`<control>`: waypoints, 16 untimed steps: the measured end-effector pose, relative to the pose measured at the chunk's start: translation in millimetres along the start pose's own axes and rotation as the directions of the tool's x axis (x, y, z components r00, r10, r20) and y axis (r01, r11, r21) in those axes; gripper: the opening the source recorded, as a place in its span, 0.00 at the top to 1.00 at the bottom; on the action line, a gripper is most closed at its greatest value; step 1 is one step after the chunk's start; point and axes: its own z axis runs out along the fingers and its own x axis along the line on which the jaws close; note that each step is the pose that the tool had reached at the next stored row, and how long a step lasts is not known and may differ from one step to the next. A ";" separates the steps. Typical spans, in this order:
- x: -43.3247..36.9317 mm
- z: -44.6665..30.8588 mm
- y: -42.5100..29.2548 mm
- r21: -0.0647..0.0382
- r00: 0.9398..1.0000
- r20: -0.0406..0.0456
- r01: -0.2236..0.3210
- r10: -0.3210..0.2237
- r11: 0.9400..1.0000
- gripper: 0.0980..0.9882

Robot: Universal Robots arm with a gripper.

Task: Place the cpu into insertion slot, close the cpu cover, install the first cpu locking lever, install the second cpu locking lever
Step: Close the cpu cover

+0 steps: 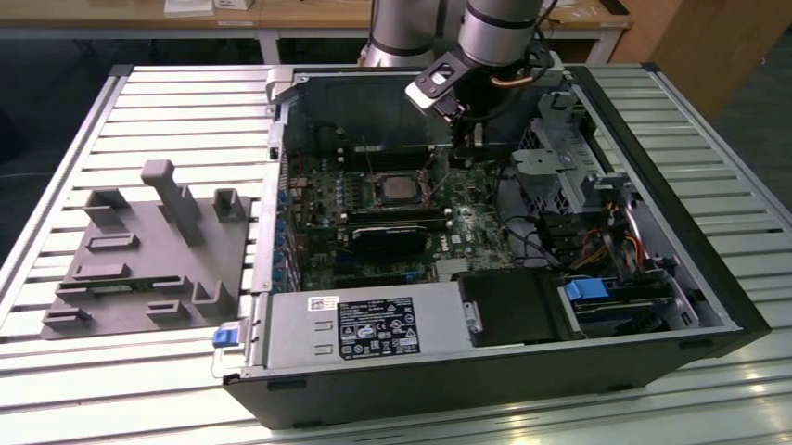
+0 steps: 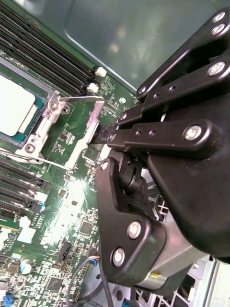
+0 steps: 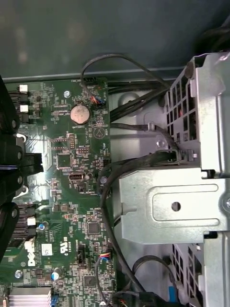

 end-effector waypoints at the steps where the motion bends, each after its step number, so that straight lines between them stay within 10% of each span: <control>1: -0.1 0.0 -1.1 0.000 1.000 0.000 0.000 0.000 1.000 0.99; 16: -1.9 1.2 -26.7 -0.009 1.000 -0.001 0.000 0.000 1.000 0.99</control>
